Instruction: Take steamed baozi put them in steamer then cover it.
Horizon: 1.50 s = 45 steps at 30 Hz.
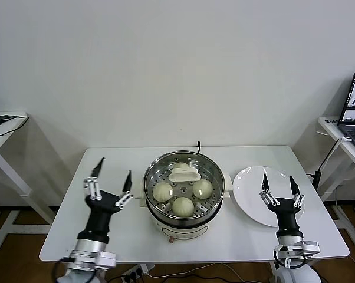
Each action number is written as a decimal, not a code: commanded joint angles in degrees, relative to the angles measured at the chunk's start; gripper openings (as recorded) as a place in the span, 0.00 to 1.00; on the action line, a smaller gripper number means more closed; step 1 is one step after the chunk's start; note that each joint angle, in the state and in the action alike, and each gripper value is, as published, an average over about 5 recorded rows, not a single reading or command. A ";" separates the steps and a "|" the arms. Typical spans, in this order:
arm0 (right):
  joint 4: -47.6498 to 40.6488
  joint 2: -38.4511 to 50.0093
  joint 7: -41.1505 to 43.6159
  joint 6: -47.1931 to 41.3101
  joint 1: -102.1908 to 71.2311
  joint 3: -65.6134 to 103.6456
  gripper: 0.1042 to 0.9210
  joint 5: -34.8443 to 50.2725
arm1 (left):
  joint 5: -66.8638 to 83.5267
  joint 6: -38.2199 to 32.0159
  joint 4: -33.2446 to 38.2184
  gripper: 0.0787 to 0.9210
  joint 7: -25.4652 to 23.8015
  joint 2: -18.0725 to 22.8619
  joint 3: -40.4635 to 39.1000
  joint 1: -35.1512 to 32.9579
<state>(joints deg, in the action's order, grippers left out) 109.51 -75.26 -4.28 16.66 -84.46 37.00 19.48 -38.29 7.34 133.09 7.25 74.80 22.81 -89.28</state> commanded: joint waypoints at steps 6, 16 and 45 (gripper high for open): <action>5.63 -0.22 -0.40 -4.56 -1.24 0.03 0.88 -0.06 | 25.10 -10.13 -4.74 0.88 1.58 5.13 12.52 -3.33; 6.19 -0.46 -0.45 -4.70 -1.51 0.14 0.88 -0.38 | 25.74 -11.71 -6.45 0.88 0.85 5.30 11.81 -3.86; 8.96 -0.51 -2.30 -6.80 -3.89 1.05 0.88 -2.23 | 26.03 -13.36 -7.15 0.88 -0.08 5.02 11.72 -6.12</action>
